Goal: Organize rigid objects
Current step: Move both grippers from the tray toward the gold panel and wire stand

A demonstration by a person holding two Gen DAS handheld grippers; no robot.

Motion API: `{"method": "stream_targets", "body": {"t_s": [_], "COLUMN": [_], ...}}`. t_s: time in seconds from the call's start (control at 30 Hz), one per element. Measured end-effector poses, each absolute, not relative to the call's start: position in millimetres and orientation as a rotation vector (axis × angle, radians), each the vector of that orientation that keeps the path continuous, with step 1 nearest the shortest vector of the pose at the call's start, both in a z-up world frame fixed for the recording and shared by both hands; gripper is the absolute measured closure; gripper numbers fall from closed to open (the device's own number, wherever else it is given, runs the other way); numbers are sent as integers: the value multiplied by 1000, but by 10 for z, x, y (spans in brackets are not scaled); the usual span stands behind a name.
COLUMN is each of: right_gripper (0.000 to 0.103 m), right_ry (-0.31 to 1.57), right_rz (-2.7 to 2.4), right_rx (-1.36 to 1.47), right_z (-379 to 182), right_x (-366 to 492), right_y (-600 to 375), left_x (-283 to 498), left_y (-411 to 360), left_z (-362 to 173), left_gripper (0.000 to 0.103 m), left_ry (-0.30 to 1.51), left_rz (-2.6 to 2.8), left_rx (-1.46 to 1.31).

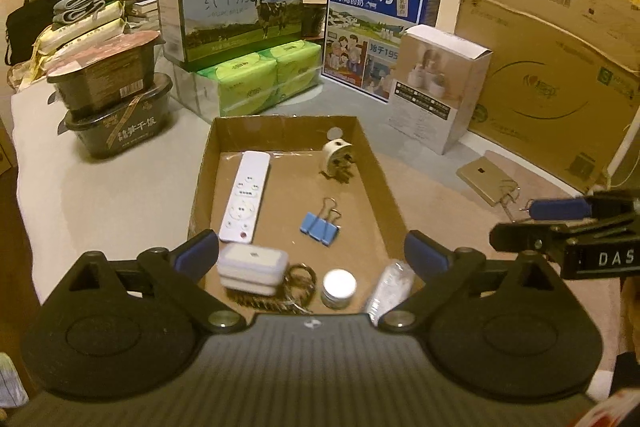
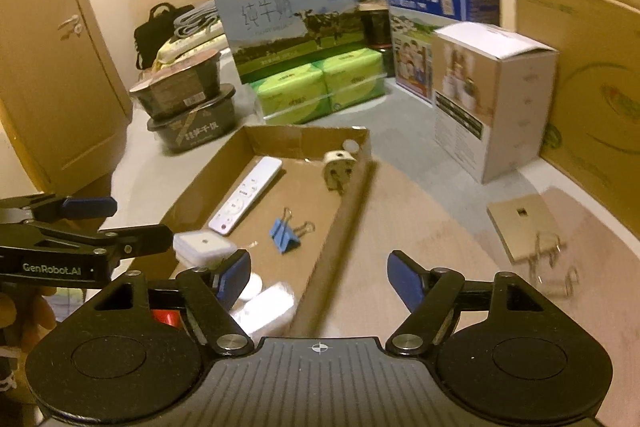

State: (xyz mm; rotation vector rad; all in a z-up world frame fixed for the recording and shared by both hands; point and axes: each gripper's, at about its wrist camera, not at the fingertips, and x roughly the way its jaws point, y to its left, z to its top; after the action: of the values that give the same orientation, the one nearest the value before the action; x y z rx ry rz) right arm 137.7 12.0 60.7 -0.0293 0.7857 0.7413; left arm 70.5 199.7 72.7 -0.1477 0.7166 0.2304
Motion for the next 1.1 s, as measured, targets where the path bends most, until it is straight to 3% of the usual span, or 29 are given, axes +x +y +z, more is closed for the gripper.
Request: {"method": "stream_targets", "body": {"t_s": [0.5, 1.1], "right_gripper": [27, 26], "right_ry": [763, 767], "right_rz": [628, 500], "right_rx": [38, 134], "right_z": [496, 422], "right_x": [774, 658], "right_y": [-660, -1330], "left_x": [339, 264], "left_y": [1480, 1061], "left_z": [717, 611], "left_gripper": [1, 1], "left_ry": [697, 721], "left_rz": [209, 159], "left_rx": [-166, -174]}}
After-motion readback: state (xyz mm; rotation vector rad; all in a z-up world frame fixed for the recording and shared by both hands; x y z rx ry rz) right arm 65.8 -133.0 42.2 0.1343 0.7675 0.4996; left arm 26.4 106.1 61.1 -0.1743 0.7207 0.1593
